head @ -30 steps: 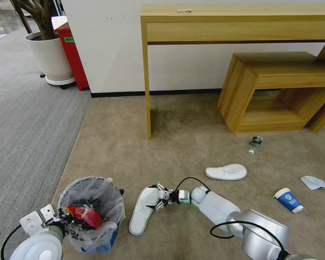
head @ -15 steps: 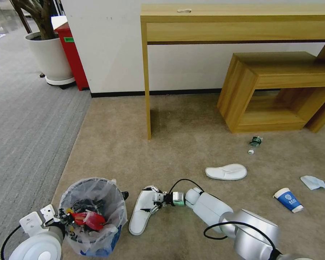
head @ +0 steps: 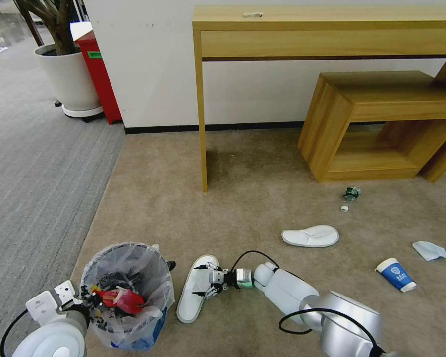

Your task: Pick up the trash bin and place the garbage on the floor into it.

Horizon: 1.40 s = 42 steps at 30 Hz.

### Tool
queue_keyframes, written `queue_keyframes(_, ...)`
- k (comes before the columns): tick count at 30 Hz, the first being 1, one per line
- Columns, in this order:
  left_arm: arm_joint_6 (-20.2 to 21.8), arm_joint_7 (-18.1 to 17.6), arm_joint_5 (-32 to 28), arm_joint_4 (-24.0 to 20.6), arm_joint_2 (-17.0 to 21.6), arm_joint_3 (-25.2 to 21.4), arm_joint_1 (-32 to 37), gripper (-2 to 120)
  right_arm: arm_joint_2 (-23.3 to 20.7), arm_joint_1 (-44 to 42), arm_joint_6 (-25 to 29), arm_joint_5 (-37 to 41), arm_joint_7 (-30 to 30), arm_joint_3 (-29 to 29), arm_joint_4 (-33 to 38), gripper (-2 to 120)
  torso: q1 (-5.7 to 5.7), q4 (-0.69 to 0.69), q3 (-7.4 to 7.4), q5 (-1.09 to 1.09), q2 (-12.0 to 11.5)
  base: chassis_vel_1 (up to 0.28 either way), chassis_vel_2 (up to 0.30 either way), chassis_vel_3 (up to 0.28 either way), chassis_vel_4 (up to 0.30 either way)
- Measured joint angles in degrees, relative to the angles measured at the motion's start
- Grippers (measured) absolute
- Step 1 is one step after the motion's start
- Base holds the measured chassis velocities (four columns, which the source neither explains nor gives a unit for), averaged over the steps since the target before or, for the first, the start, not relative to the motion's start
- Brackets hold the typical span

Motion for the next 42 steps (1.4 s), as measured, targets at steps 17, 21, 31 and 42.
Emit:
queue_keyframes(17, -0.2, 0.3, 0.7, 0.2, -0.3, 0.3, 0.0, 0, -0.9, -0.6, 0.0, 0.2, 0.1, 0.3, 0.5, 22, 0.0, 0.0, 0.0, 0.0, 0.0, 0.0, 0.0, 0.0, 0.0)
queue_keyframes(21, -0.4, 0.4, 0.9, 0.3, -0.4, 0.4, 0.0, 0, -0.9, -0.6, 0.0, 0.2, 0.2, 0.4, 0.5, 20, 0.0, 0.01, 0.0, 0.0, 0.0, 0.0, 0.0, 0.0, 0.0)
queue_keyframes(31, -0.8, 1.0, 2.1, 0.9, -1.2, 1.1, 0.0, 0, -1.2, -0.6, 0.0, 0.2, 0.2, 0.6, 0.4, 14, 0.0, 0.01, 0.0, 0.0, 0.0, 0.0, 0.0, 0.0, 0.0)
queue_keyframes(42, -1.0, 1.3, 2.8, 1.3, -1.6, 1.4, 0.0, 0, -1.1, -0.5, 0.0, 0.1, 0.3, 1.0, 0.2, 0, 0.0, 0.01, 0.0, 0.01, 0.0, 0.0, 0.0, 0.0, 0.0)
